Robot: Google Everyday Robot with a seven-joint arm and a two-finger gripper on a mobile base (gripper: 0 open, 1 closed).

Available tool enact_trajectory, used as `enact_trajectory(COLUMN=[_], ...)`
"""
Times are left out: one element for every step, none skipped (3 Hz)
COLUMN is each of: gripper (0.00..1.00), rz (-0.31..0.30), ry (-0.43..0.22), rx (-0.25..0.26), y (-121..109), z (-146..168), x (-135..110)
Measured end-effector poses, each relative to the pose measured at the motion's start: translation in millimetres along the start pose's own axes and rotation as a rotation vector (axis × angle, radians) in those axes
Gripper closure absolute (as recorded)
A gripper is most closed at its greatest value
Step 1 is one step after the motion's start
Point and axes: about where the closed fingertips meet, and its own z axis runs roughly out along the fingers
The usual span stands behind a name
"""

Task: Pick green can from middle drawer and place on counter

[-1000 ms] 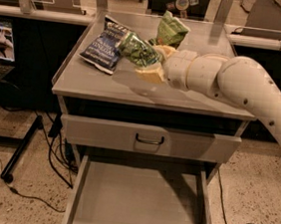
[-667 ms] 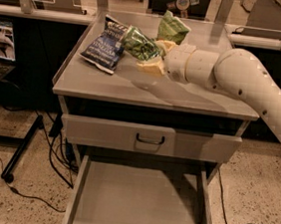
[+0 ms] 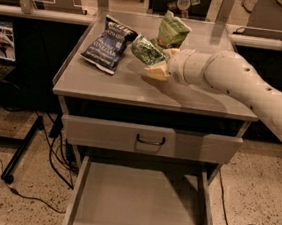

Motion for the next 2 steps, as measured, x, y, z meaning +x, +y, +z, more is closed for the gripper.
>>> enact_trajectory(gripper=[0.68,0.44], rz=[0.039,0.039], ry=[0.028,0.028], rx=[0.018,0.017], y=[-10.5,-10.5], z=[-2.7,-2.7], x=[15.8,15.8])
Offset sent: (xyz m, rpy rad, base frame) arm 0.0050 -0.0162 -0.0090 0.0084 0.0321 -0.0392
